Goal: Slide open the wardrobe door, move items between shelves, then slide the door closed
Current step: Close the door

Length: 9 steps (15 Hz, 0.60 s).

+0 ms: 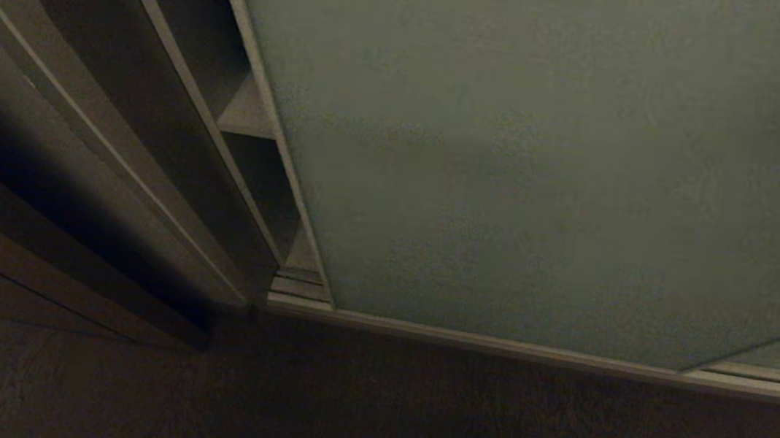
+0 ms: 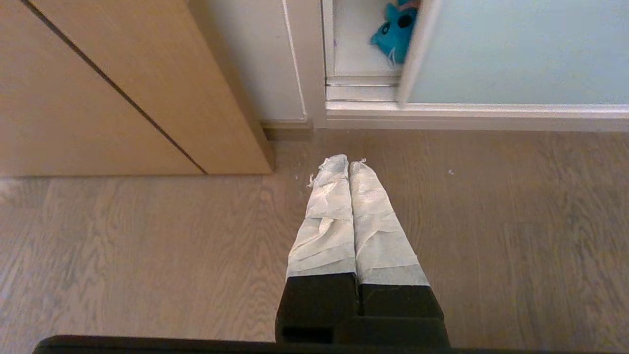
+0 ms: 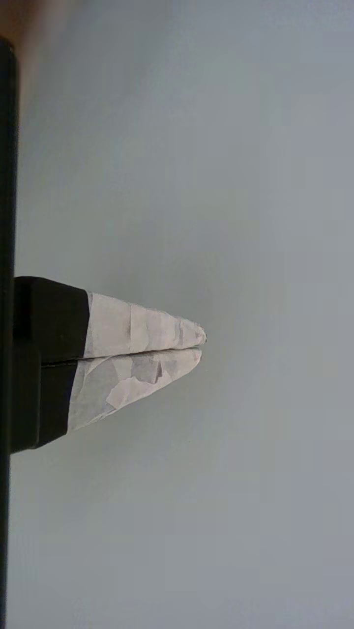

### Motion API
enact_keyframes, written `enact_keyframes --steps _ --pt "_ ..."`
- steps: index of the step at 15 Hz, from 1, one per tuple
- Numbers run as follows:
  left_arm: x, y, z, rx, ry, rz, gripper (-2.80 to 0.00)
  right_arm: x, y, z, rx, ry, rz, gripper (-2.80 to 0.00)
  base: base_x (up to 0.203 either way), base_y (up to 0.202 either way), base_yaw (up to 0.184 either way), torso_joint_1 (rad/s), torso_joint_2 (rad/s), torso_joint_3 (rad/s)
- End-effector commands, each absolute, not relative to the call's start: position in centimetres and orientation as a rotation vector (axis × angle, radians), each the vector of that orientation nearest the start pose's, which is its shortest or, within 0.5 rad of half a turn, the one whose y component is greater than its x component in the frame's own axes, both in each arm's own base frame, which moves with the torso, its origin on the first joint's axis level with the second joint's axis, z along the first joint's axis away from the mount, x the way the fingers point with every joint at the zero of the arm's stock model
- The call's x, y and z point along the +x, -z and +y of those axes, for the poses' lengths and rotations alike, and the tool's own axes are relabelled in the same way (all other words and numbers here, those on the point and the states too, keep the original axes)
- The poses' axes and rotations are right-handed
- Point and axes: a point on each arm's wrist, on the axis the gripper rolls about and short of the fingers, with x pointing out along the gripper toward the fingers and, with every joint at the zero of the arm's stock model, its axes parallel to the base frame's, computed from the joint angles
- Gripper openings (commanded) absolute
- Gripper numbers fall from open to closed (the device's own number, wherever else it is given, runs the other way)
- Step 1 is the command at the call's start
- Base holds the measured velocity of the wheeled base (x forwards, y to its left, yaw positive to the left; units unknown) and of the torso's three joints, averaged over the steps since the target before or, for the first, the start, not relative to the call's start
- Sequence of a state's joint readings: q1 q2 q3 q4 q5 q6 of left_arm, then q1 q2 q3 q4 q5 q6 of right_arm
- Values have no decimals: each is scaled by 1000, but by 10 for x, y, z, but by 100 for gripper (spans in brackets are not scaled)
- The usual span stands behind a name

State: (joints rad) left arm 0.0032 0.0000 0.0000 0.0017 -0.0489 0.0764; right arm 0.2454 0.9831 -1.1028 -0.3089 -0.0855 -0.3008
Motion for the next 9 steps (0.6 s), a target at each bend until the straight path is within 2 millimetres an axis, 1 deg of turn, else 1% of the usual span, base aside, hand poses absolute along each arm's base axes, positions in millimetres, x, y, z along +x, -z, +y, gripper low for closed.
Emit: enact_keyframes --steps 1,3,4,5,7,9 --pt "-23 -75 -1 77 46 0 -280 55 -388 -1 -200 125 -486 -280 0 0 0 0 0 0" --pt "-23 -75 -1 77 46 1 -280 39 -379 -8 -192 273 -461 -280 0 0 0 0 0 0" --pt "-23 -75 -1 77 46 1 -280 34 -368 -10 -195 344 -430 -280 0 0 0 0 0 0" --pt "-23 -75 -1 77 46 1 -280 30 -353 -11 -198 402 -390 -280 0 0 0 0 0 0" --pt "-23 -75 -1 77 46 0 -280 22 -326 -9 -201 418 -340 -280 0 0 0 0 0 0" --pt "-23 -75 -1 77 46 1 -280 19 -303 -8 -190 390 -293 -280 0 0 0 0 0 0"
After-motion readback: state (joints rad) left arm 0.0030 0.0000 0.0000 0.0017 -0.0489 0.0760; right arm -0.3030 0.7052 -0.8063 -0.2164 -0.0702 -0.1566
